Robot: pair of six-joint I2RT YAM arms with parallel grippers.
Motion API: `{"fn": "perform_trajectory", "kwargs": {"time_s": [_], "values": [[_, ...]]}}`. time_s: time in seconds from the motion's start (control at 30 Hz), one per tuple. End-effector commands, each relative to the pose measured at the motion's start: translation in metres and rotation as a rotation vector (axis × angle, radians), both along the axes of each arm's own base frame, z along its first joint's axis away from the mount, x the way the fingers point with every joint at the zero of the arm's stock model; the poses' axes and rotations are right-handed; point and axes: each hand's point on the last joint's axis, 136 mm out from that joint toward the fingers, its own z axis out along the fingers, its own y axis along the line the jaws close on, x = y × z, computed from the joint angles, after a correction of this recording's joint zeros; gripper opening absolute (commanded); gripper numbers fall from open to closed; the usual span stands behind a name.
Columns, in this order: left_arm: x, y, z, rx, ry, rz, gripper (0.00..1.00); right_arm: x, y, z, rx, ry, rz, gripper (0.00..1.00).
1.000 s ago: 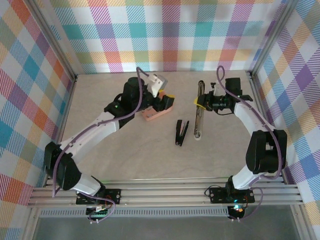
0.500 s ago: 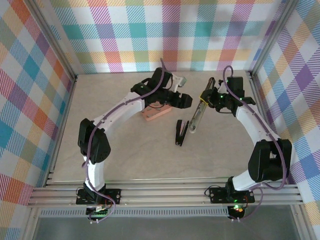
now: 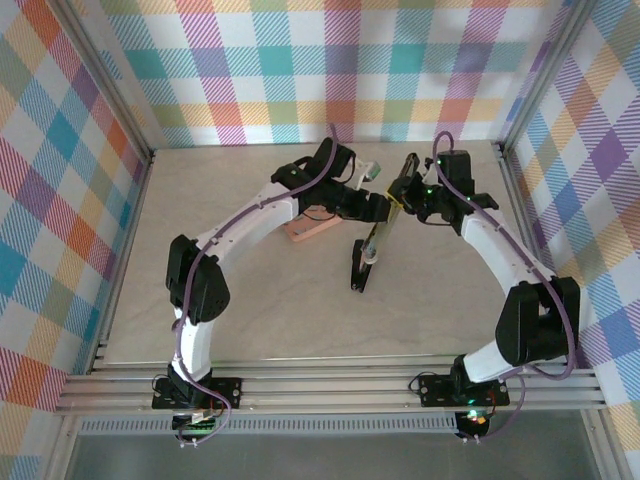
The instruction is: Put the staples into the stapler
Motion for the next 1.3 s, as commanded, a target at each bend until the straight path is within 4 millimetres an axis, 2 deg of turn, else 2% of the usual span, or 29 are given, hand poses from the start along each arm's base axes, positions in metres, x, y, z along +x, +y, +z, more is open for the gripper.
{"fn": "perform_trajectory", "kwargs": {"time_s": [0.0,0.17,0.3,0.53,0.7,0.73,0.77,0.87,0.9,1.0,1.13,1.2,1.27], "values": [[0.004,-0.003,-0.004,0.025,0.017,0.024,0.61,0.007,0.005,0.043,0.047,-0.123,-0.005,0.01],[0.009,-0.007,-0.004,0.016,0.012,0.034,0.51,0.007,0.009,0.047,0.068,-0.126,-0.004,0.01],[0.012,-0.008,-0.005,0.018,0.010,0.042,0.47,0.006,0.012,0.049,0.075,-0.127,0.001,0.01],[0.016,-0.014,-0.001,-0.007,0.007,0.046,0.33,0.004,0.016,0.052,0.084,-0.132,0.014,0.01],[0.022,-0.017,-0.002,-0.010,0.022,0.068,0.09,0.002,0.016,0.051,0.071,-0.144,0.023,0.04],[0.024,-0.017,-0.002,-0.010,0.025,0.083,0.05,0.002,0.014,0.050,0.058,-0.145,0.022,0.08],[0.027,-0.017,-0.003,-0.007,0.030,0.104,0.01,0.001,0.012,0.047,0.037,-0.140,0.023,0.18],[0.034,-0.017,-0.008,0.019,0.042,0.181,0.00,-0.003,-0.001,0.034,-0.018,-0.097,0.017,0.59],[0.034,-0.017,-0.011,0.030,0.045,0.202,0.00,-0.005,-0.006,0.029,-0.034,-0.082,0.015,0.66],[0.033,-0.019,-0.023,0.083,0.051,0.271,0.00,-0.010,-0.034,0.018,-0.086,-0.040,-0.029,0.73],[0.027,-0.037,-0.036,0.137,0.039,0.306,0.00,-0.019,-0.075,0.011,-0.110,-0.026,-0.107,0.74],[0.025,-0.048,-0.042,0.165,0.023,0.312,0.00,-0.025,-0.086,0.006,-0.136,-0.035,-0.116,0.73],[0.022,-0.063,-0.052,0.182,0.008,0.304,0.00,-0.030,-0.095,-0.008,-0.152,-0.008,-0.122,0.72]]}}
